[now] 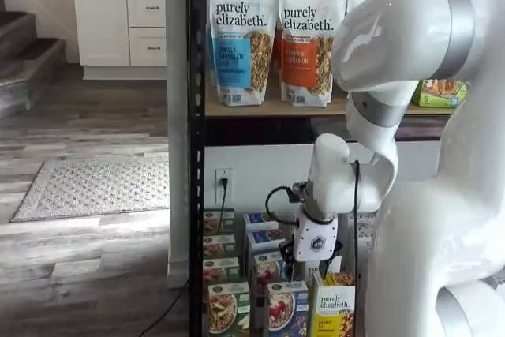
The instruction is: Pick up the blue and white box that is on the bottom shelf, the second box from the left
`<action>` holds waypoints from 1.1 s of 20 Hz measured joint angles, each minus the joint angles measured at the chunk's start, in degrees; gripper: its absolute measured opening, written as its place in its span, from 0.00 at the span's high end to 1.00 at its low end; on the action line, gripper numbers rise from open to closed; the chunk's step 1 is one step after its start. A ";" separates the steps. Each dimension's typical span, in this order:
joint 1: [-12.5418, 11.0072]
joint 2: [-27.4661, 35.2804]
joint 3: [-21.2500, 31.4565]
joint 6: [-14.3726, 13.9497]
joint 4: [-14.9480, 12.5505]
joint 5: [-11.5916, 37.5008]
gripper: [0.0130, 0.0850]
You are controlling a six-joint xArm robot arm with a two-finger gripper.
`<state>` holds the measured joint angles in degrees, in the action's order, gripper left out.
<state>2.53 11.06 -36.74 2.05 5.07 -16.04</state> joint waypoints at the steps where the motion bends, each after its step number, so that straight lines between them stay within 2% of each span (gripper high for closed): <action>1: -0.03 0.77 -0.44 -0.16 -0.21 0.20 0.00; 12: 0.07 9.47 -6.66 -0.94 -1.01 2.09 0.00; 16: 0.03 12.37 -9.22 0.61 0.51 2.77 0.00; 22: -0.63 16.43 -13.29 4.44 3.79 2.93 0.00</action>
<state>1.90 27.49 -50.04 6.49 8.87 -13.12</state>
